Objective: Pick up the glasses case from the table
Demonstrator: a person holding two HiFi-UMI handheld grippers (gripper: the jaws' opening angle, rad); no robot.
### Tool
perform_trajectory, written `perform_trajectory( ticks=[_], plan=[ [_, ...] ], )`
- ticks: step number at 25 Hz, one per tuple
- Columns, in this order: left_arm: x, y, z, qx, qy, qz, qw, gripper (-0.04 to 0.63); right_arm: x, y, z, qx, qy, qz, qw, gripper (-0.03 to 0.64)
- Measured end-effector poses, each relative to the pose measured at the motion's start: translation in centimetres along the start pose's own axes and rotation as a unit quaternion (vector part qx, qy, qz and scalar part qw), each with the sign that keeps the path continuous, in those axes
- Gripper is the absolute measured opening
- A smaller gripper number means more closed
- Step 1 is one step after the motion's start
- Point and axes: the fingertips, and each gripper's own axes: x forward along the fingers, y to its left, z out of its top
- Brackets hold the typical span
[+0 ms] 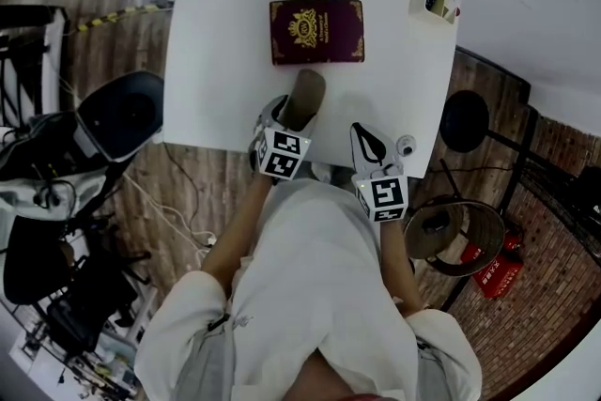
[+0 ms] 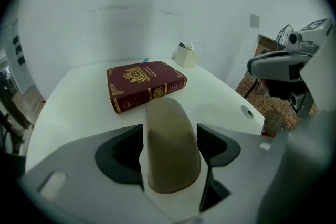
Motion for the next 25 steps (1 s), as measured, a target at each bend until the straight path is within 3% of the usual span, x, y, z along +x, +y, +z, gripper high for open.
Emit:
perform_trajectory(
  ticks=[20, 25],
  plan=[
    [3.4, -0.7, -2.5, 0.004, 0.073, -0.010, 0.9973, 0.435, -1.4, -0.9, -0.8, 0.016, 0.001, -0.035, 0.999, 0.005],
    [3.4, -0.5, -2.8, -0.002, 0.078, -0.009, 0.9969, 0.420, -1.7, -0.9, -0.8, 0.017, 0.001, -0.039, 0.999, 0.005]
  ],
)
